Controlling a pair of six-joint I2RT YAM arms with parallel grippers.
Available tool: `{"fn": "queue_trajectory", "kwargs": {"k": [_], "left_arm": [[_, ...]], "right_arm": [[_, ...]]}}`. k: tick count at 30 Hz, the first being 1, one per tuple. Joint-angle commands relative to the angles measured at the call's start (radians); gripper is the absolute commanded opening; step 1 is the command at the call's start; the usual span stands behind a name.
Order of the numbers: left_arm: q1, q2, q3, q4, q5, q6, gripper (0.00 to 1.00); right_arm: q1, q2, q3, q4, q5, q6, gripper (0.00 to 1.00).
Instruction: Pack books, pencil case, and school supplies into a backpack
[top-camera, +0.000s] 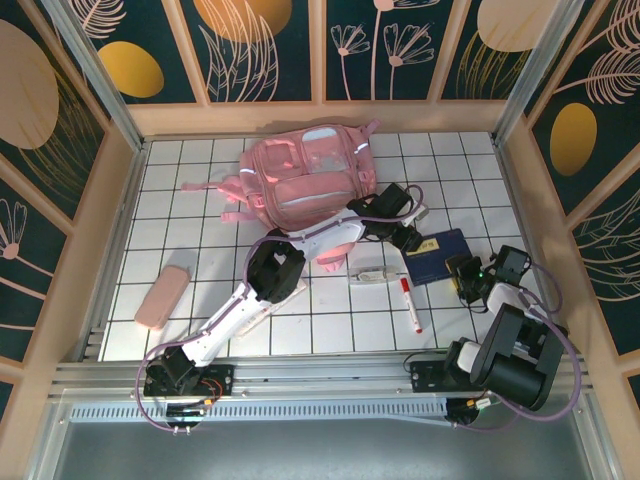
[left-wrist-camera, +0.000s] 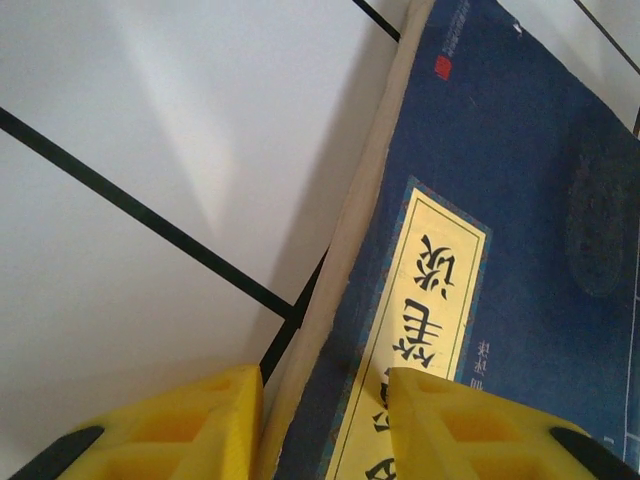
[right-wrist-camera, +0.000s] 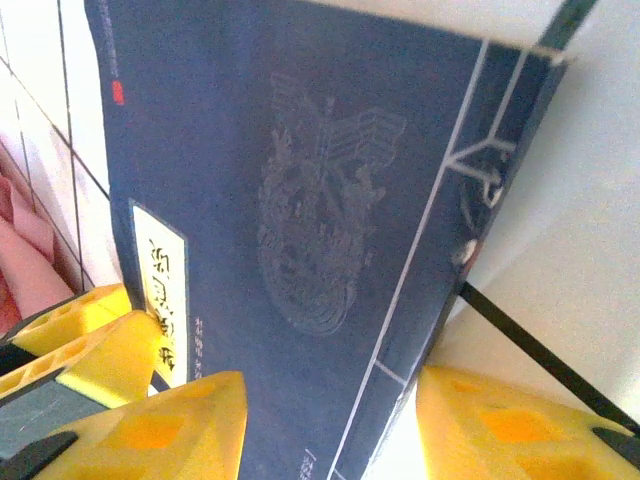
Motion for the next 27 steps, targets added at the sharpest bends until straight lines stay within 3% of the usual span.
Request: {"fn": "queue_trajectory", "kwargs": {"k": [1,8,15,27], "left_arm": [[-0.023,-0.032,-0.028,-0.049,0.086,0.014,0.34],[-0.023,-0.048,-0.037,-0.047,0.098,0.019,0.29],[-0.024,-0.060,-0.053,-0.054,0.132,0.021,0.12],[-0.019,-0.128,-0.123,-0.059,0.159,0.005,0.09]], "right_arm": [[0.005,-0.015,0.004,0.041,-0.071,-0.033,0.44],[0.009,0.001,0.017,0.047,-0.088,-0.051,0.40],[0.020,0.034,0.006,0.068,-0.084,-0.057,0.42],[0.040,0.066,0.020,0.127,-0.166,-0.102,0.46]]}}
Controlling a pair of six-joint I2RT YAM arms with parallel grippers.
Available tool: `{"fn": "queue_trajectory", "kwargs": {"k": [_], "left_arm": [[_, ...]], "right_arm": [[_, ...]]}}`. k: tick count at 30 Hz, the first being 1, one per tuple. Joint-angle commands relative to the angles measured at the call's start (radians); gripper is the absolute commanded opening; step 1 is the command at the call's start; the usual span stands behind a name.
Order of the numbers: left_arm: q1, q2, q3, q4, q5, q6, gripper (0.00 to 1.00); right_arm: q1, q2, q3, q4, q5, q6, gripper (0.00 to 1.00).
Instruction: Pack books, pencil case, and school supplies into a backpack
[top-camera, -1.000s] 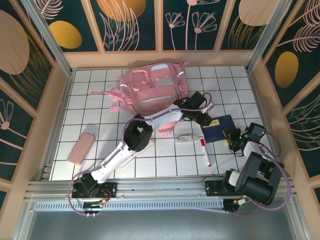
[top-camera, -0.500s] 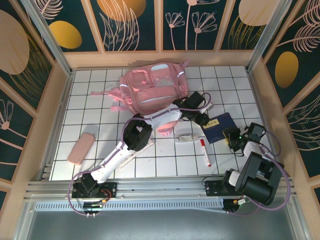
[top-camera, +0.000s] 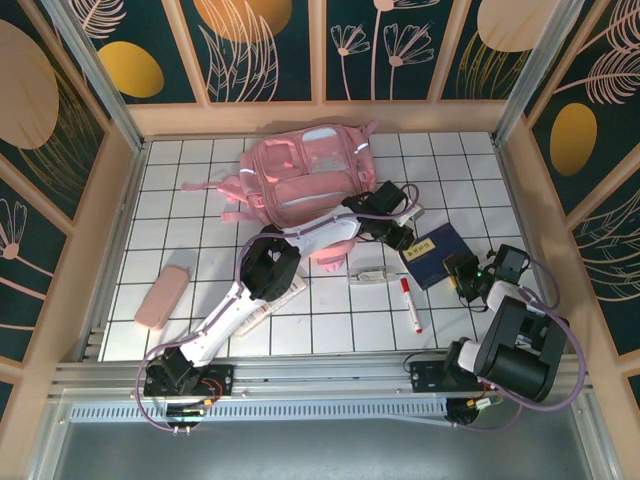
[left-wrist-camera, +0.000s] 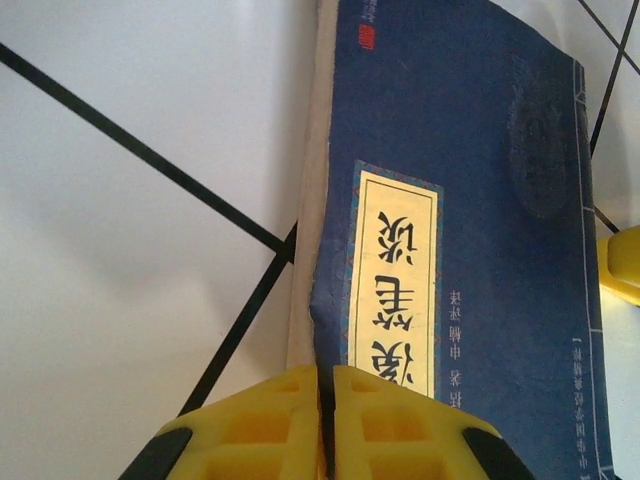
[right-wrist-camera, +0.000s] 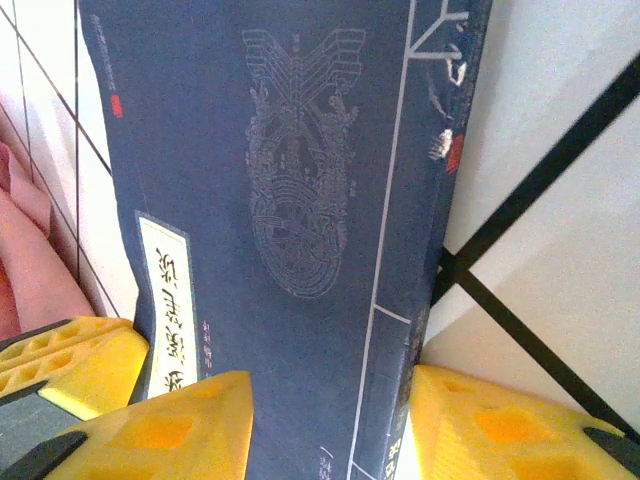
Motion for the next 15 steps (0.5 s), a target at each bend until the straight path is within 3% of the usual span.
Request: {"fn": "queue_trajectory", "kwargs": {"k": [1,11,15], "left_arm": [[-0.032,-0.050,-0.027,-0.042,0.122,-0.014,0.06],[-0.013,-0.123,-0.172,-0.014,0.123,-0.081,0.00],[0.002,-0.175,-0.248,0.053,0.112,-0.120,0.09]], "right_arm": [[0.030,0.025,0.025,0.081,-0.150,-0.043,0.46],[0.106,0.156,0.109,0.115,-0.158,-0.097,0.45],[0.144,0.177,0.122,0.141,-0.163,-0.097,0.43]]}}
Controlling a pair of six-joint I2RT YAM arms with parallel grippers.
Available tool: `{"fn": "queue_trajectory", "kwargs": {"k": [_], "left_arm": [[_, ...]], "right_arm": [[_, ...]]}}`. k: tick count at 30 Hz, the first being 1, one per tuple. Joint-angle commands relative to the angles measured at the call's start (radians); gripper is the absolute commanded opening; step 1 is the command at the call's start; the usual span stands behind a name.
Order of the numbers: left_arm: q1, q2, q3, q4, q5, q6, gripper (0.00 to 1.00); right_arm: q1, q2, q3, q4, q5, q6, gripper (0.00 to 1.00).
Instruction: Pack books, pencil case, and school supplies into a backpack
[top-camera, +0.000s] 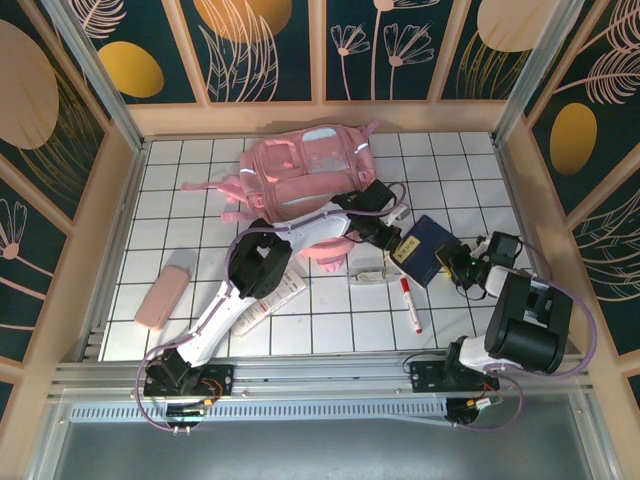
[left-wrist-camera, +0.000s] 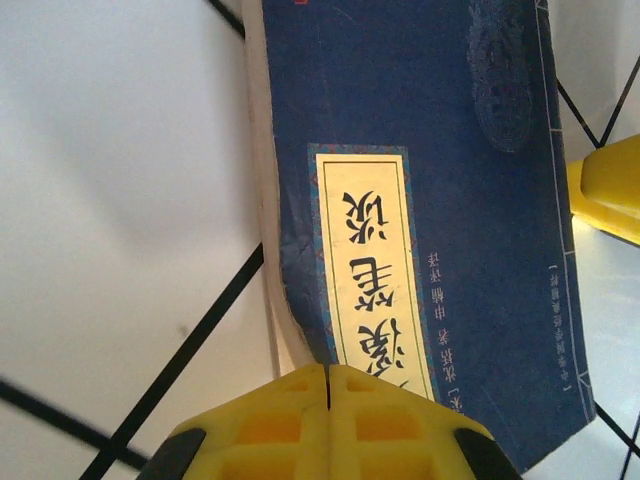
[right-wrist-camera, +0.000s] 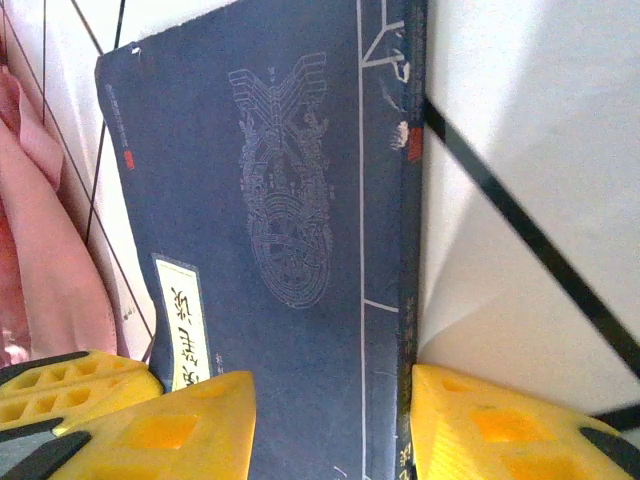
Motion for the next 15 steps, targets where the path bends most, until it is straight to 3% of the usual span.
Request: {"fn": "queue_trajectory", "kwargs": {"k": [1,8,15], "left_arm": [[-0.030,-0.058,-0.053,0.054,0.100,-0.042,0.13],[-0.019,-0.037,-0.053,0.064,0.106,-0.094,0.29],[0.002,-0.037,-0.072,0.074,0.119,-0.163,0.29]], "right_arm": [[0.064,0.025,0.031,0.079,-0.128,-0.020,0.43],[0.083,0.053,0.037,0.107,-0.140,-0.026,0.41],[0.083,0.089,0.059,0.114,-0.176,-0.050,0.40]]}}
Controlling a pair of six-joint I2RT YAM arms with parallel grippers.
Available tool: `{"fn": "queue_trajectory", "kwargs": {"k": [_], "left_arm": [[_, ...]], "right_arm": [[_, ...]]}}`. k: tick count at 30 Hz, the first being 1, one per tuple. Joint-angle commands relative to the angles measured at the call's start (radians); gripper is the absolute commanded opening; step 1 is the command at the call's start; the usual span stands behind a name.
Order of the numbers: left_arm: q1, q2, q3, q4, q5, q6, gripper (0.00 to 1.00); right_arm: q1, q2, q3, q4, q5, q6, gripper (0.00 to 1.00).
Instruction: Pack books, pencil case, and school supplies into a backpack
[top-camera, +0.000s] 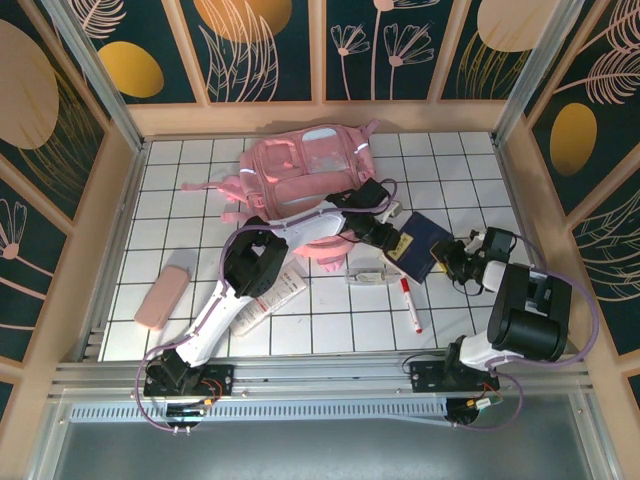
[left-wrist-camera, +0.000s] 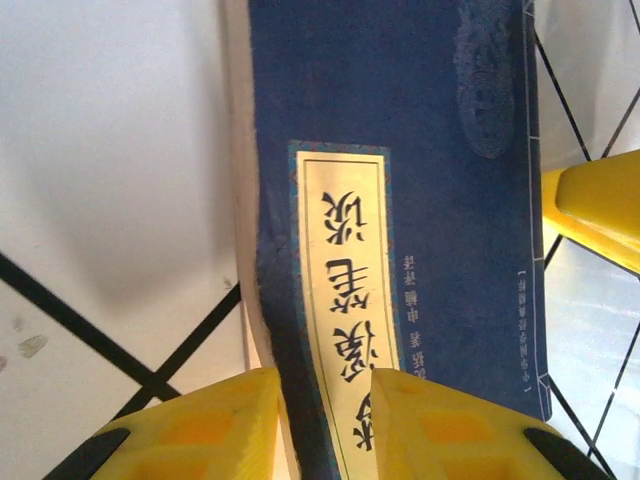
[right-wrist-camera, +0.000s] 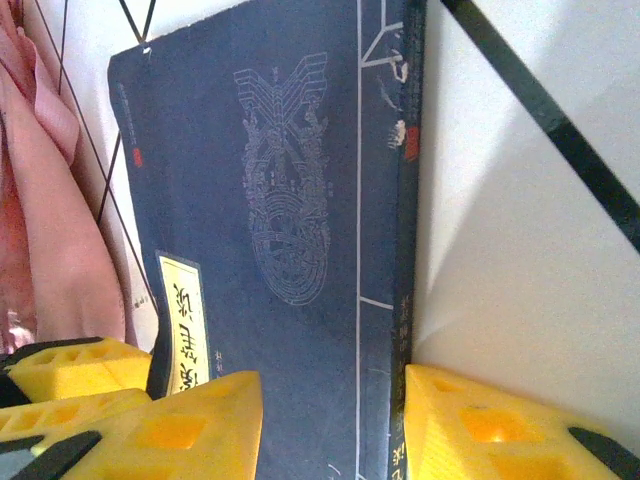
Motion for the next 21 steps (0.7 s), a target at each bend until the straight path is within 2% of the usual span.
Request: {"fn": "queue_trajectory", "kwargs": {"k": [1,13,21], "left_arm": [[-0.016,-0.008,-0.018,0.058,0.109,-0.058,0.29],[-0.008,0.002,-0.031,0.126,0.171,-0.143,0.17],[-0.008,0.015,-0.023,0.087,0.110,-0.126,0.11]], "right_arm": [[0.044,0.030,0.031,0.068,-0.157,-0.030,0.40],[0.053,0.071,0.045,0.087,-0.224,-0.060,0.43],[0.060,0.073,0.016,0.158,-0.370,-0.058,0.44]]}}
